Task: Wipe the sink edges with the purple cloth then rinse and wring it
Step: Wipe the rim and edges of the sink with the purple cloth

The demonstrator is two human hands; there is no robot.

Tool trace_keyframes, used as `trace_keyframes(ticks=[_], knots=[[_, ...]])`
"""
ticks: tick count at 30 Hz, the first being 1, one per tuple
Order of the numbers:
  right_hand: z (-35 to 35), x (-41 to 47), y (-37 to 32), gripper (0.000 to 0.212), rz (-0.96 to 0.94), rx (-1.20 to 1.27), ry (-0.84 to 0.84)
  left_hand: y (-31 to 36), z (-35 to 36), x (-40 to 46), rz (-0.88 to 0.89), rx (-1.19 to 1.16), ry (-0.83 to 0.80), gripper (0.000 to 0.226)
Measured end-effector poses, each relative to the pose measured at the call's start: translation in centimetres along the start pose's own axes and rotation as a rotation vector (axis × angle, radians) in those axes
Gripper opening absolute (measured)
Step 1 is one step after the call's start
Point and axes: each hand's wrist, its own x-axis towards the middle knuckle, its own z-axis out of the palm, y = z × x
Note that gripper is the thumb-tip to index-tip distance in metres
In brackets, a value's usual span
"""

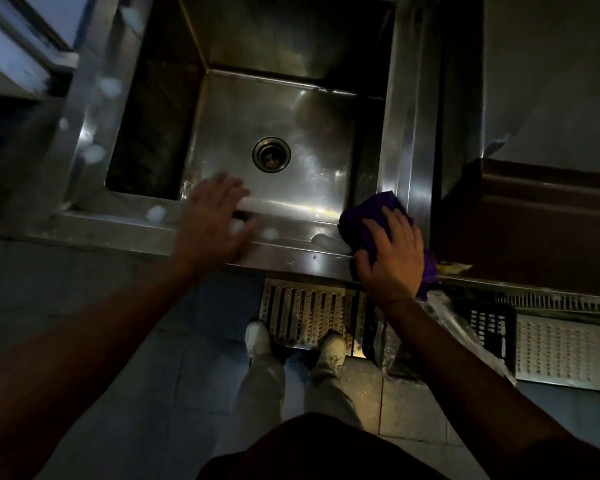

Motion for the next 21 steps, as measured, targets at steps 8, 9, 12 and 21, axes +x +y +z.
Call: trace_keyframes(ticks=[8, 9, 12, 21], knots=[[0.2, 0.1, -0.1, 0.055, 0.008, -0.003, 0.023, -5.0, 0.7, -0.8, -0.082, 0.108, -0.299, 0.081], [0.2, 0.2, -0.1, 0.055, 0.01, -0.005, 0.026, -5.0, 0.5, -0.8, -0.079, 0.106, -0.302, 0.081], [0.2, 0.0, -0.3, 0.054, 0.024, -0.014, 0.042, -5.3, 0.3, -1.3, -0.02, 0.153, -0.287, 0.081], [0.9, -0.2, -3.6, 0.051, 0.212, 0.067, 0.109, -6.0, 0.6, -2.6, 0.043, 0.214, -0.22, 0.078]])
